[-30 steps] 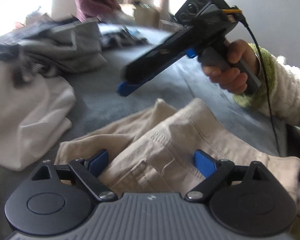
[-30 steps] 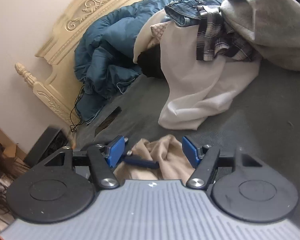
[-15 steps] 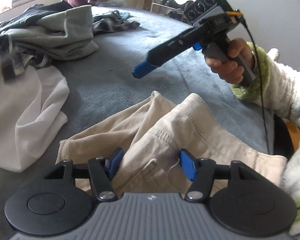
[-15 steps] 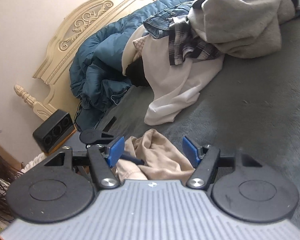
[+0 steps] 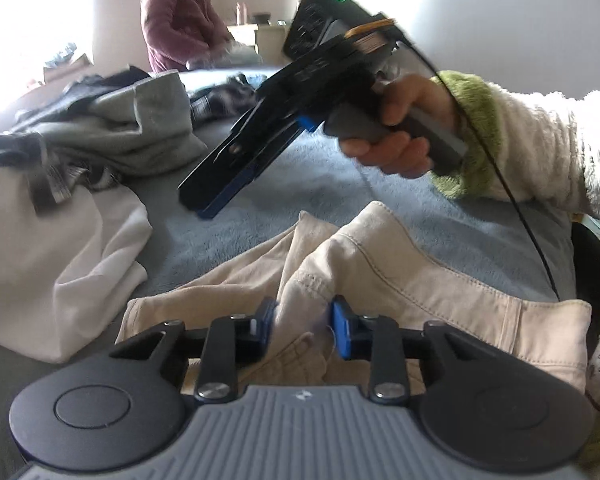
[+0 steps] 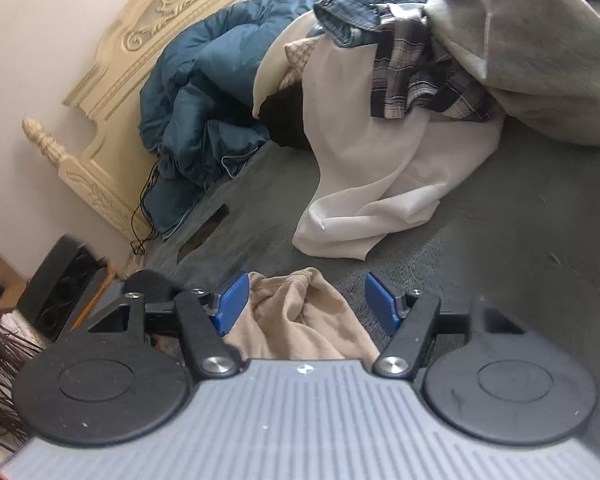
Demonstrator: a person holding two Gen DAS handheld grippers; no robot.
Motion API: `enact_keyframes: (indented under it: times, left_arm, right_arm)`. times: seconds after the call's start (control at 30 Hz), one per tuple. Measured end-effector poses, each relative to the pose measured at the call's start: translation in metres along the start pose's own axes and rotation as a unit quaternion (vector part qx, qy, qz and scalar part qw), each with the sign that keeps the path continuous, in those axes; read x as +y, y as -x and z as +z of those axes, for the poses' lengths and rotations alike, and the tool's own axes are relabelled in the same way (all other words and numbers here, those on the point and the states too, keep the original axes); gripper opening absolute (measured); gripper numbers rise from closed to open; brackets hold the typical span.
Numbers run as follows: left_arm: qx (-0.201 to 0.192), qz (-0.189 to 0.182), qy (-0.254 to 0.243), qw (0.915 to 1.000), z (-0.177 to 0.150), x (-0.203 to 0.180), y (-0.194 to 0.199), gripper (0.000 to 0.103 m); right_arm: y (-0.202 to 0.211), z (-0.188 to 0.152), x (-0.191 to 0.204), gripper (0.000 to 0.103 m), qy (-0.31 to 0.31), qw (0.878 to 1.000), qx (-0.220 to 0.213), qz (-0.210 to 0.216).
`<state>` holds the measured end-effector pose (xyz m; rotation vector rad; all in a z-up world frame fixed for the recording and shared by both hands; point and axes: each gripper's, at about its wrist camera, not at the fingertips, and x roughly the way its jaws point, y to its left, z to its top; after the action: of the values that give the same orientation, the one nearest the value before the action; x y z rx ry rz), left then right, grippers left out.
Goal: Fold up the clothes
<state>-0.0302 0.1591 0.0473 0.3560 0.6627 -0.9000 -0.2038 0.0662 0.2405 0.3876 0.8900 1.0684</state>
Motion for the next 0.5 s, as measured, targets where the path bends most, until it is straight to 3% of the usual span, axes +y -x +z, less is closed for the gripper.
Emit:
enact_keyframes:
  times: [0.3, 0.5]
  left_arm:
    - [-0.031, 0.012, -0.004, 0.9994, -0.007, -0.006, 0.006, 0.029]
    - [-0.046, 0.016, -0.012, 0.9987, -0.010, -0.009, 0.005, 0.028]
  right_arm:
    - [-0.049, 0.020, -0.018, 0.069, -0.020, 0.996, 0.076, 0.039]
    - [-0.074, 0.024, -0.039, 0.069, -0.083, 0.988, 0.101, 0.076]
